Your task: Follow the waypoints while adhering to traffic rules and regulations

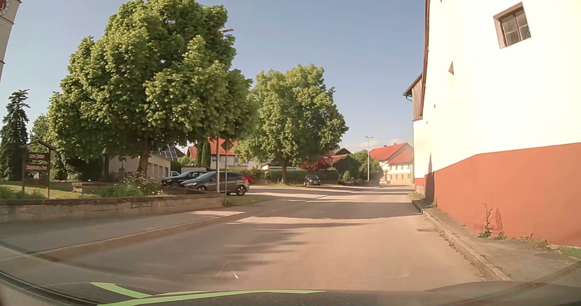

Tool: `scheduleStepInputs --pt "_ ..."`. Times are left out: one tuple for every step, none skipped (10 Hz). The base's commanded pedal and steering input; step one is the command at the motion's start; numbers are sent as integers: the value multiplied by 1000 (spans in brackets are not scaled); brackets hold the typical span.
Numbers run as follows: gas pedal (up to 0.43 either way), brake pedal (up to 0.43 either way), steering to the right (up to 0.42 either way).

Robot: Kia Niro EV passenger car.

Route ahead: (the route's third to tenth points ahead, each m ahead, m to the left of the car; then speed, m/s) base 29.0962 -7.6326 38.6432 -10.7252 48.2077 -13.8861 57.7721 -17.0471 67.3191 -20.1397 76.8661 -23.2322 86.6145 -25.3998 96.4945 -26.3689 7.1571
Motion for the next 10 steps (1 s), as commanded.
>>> scheduleStepInputs --pt "138 0 145" --pt "138 0 141" --pt "138 0 139" --pt "138 0 134" --pt "138 0 126" --pt "138 0 117" --pt "138 0 110" --pt "150 0 101" --pt "150 0 90" --pt "150 0 80"
